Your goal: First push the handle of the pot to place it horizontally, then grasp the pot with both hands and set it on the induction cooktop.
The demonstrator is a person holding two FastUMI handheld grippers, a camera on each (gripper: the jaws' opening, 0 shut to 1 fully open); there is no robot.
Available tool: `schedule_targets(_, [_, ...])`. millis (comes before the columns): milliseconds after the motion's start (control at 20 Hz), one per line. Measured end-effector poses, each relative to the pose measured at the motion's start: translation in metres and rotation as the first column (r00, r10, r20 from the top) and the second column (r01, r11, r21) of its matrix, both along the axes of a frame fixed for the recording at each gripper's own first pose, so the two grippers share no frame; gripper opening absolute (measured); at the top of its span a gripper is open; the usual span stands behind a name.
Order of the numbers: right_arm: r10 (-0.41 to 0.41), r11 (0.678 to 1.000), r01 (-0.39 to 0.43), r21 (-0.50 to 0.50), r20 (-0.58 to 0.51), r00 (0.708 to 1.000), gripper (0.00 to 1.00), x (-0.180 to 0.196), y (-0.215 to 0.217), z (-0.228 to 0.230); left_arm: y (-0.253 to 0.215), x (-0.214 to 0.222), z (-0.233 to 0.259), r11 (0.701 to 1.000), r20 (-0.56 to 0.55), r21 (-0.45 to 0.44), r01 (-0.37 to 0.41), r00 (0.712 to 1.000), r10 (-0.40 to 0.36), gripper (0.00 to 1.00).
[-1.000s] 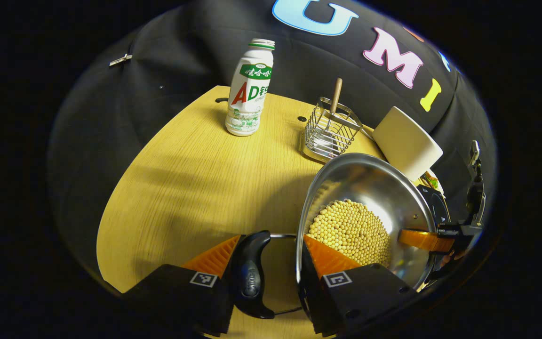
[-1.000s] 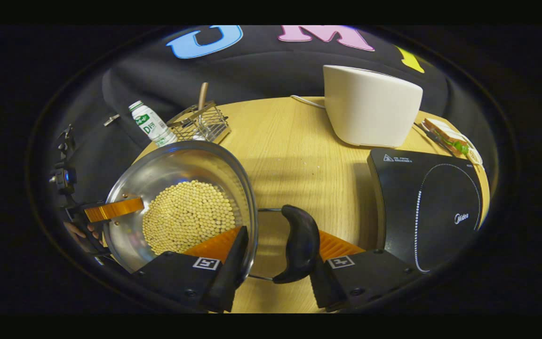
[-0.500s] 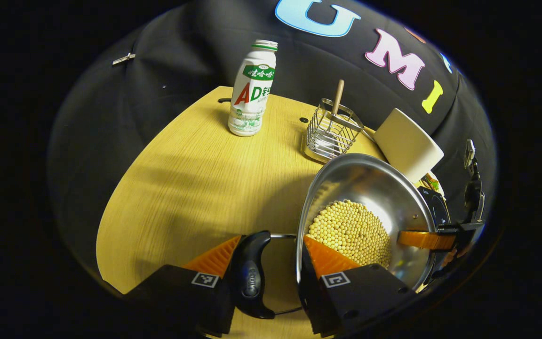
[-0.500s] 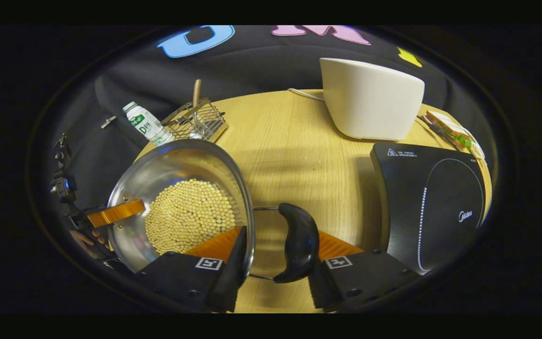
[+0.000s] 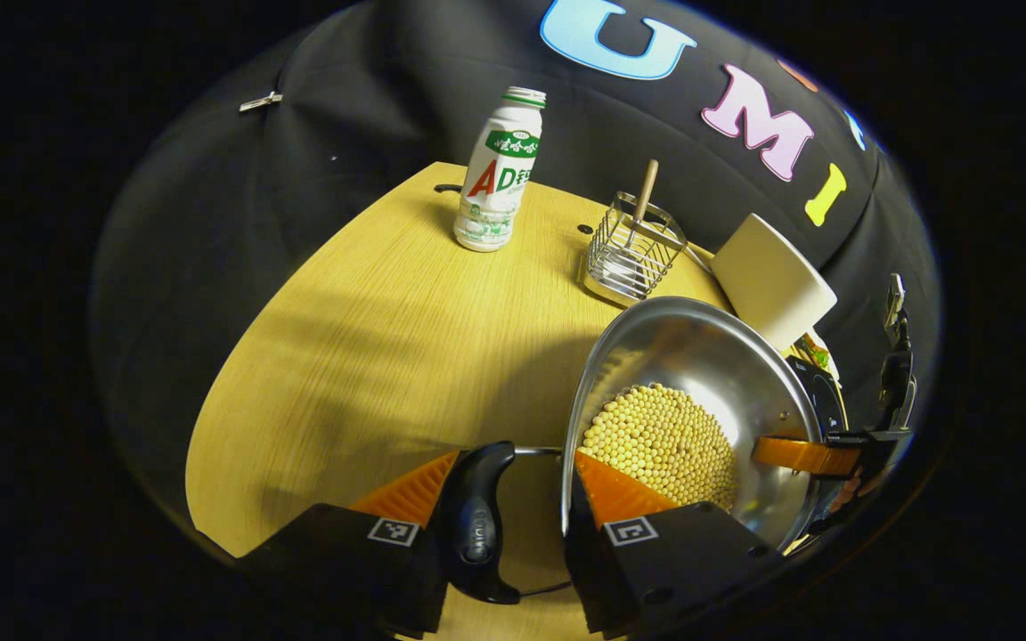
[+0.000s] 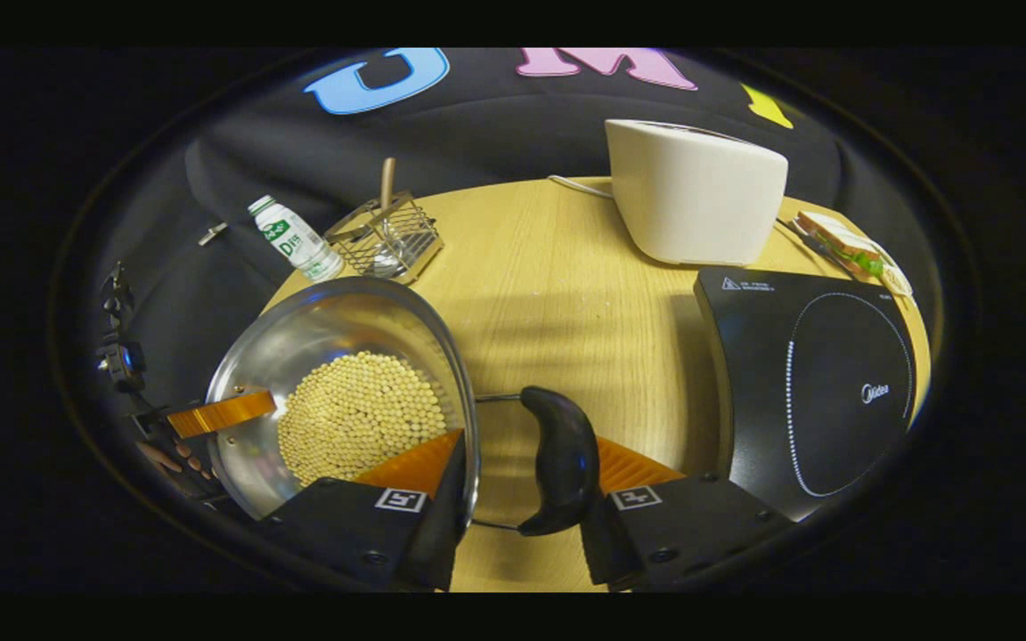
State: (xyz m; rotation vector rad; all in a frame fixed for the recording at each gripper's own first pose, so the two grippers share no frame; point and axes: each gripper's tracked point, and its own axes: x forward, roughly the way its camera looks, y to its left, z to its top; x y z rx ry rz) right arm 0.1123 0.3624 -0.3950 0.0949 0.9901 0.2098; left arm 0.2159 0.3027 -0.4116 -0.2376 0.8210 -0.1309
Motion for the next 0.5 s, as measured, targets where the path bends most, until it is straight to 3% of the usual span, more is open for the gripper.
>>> schedule_targets(500, [-0.011, 1.000, 0.012, -0.004, 0.077, 0.997, 0.59, -0.030, -0.041, 0.075, -0.042, -0.040, 0.059, 0.999, 0.036, -0.028, 0.020, 0.999, -0.019, 0.61])
